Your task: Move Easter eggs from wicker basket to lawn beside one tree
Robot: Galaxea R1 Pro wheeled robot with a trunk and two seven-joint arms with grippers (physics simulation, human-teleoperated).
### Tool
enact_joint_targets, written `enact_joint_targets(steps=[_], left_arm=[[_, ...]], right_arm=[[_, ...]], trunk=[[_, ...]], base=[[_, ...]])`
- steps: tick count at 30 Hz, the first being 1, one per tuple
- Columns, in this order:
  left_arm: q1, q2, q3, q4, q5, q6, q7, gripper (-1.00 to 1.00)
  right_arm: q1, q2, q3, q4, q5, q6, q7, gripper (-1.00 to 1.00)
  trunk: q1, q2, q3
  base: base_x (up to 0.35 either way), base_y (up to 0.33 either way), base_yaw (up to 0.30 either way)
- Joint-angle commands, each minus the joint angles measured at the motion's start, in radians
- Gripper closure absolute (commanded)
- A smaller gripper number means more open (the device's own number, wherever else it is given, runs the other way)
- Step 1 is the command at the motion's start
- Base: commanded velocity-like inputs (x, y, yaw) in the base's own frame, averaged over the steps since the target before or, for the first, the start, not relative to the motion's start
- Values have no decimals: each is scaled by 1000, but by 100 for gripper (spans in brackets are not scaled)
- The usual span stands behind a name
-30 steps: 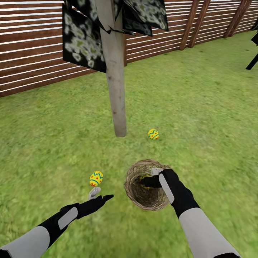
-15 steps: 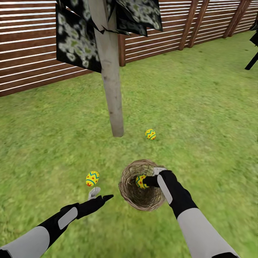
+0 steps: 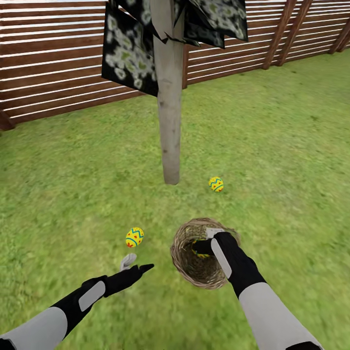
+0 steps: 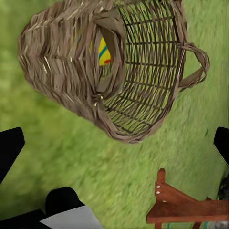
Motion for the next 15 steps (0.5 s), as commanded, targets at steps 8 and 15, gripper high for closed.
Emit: enact_joint_targets(steps=[8, 15], left_arm=[[-1, 0, -5, -2, 10, 8, -1, -100], [-1, 1, -4, -2, 10, 9, -1, -100]], right_arm=[[0, -1, 42, 1, -9, 2, -51, -100], [0, 0, 46, 1, -10, 2, -119, -100]], trunk=[[0, 0, -4], [0, 0, -4]], base=[[0, -160, 178], [0, -64, 7]])
